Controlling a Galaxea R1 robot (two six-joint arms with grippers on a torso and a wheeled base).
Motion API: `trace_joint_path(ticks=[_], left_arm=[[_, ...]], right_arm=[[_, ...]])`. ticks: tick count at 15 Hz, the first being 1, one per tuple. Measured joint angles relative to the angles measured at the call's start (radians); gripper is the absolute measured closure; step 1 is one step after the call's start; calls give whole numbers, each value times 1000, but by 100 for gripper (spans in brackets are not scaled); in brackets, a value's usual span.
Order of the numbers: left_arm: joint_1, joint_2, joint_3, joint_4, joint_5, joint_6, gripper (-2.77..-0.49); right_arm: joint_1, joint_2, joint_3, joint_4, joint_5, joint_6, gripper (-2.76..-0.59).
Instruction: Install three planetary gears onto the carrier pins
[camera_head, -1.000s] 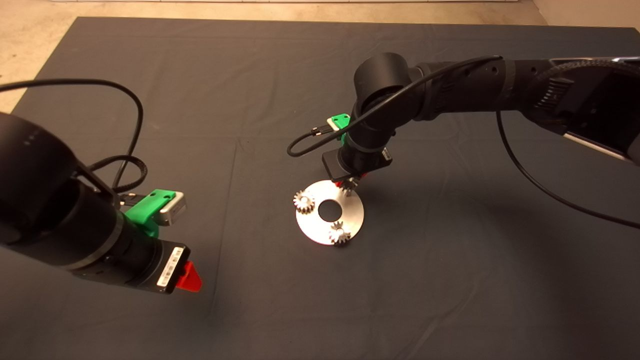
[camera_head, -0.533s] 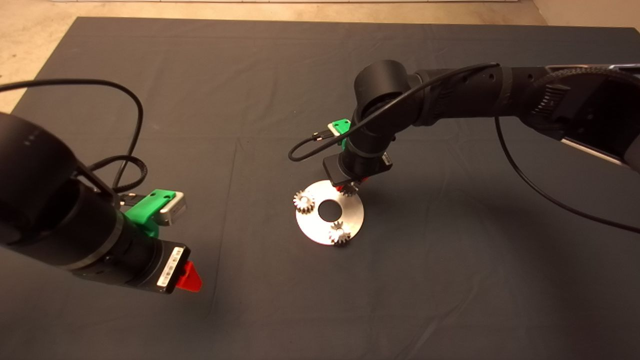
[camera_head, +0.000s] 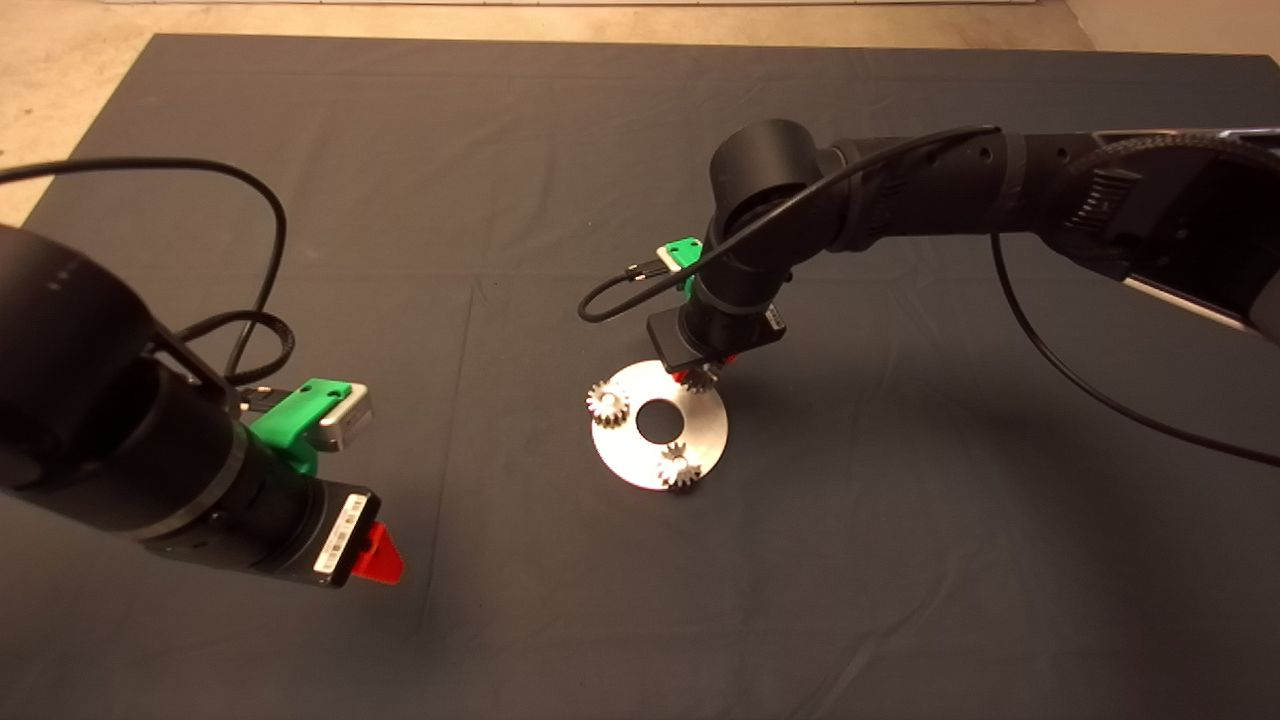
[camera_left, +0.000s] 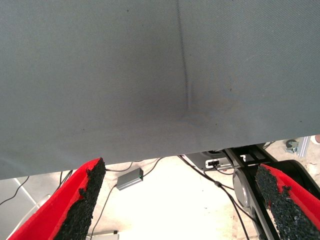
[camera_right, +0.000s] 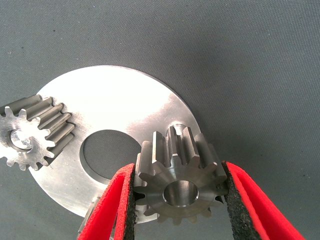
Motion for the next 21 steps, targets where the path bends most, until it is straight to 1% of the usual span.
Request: trace_joint_path(ticks=[10, 13, 15, 21], left_arm=[[0, 0, 0, 0, 0, 0, -218], [0, 0, 0, 0, 0, 0, -218], [0, 0, 0, 0, 0, 0, -218], [0, 0, 0, 0, 0, 0, -218]], right_arm=[[0, 2, -16, -1, 0, 0, -103], [-8, 4, -17, -3, 1, 0, -103], [-13, 4, -18, -4, -3, 0, -103], [-13, 4, -19, -5, -4, 0, -103]])
